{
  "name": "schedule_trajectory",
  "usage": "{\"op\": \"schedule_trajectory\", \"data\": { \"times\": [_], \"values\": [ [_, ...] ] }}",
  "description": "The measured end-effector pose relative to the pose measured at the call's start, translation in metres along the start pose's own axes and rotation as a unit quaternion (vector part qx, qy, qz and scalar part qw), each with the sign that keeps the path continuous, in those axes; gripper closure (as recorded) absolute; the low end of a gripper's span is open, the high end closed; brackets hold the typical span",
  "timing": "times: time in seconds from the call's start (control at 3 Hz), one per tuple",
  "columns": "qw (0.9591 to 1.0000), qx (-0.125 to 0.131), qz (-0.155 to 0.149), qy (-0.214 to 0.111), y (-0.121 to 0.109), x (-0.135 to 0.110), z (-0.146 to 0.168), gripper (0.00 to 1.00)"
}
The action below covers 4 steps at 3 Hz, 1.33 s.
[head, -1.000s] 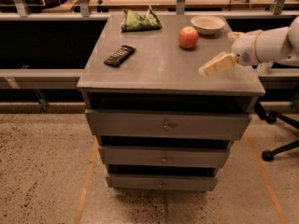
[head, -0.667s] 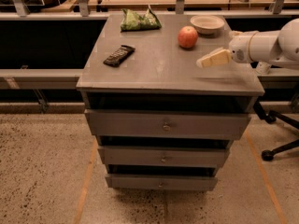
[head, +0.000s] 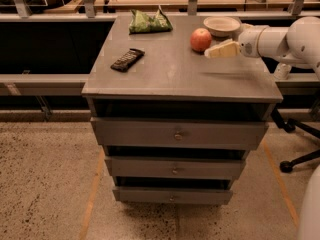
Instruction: Move apple near rxbar chocolate
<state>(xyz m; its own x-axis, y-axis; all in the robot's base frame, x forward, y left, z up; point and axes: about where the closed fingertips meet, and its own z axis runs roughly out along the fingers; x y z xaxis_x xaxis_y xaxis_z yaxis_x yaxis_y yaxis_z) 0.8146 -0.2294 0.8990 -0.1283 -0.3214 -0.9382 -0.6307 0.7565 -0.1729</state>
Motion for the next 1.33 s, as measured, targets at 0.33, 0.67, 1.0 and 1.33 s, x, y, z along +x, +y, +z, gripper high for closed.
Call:
{"op": "schedule_trajectory", "data": {
  "times": [0.33,0.67,1.0,1.33],
  "values": [
    [0.9999,-0.001,0.009,-0.005,0.007,-0.001,0.009,0.0],
    [0.999,0.013,0.039,-0.018,0.02,-0.008,0.032,0.0],
    [0.9971,0.029,0.066,-0.024,0.028,-0.012,0.056,0.0],
    [0.9955,0.04,0.082,-0.025,0.03,-0.012,0.077,0.0]
  ]
}}
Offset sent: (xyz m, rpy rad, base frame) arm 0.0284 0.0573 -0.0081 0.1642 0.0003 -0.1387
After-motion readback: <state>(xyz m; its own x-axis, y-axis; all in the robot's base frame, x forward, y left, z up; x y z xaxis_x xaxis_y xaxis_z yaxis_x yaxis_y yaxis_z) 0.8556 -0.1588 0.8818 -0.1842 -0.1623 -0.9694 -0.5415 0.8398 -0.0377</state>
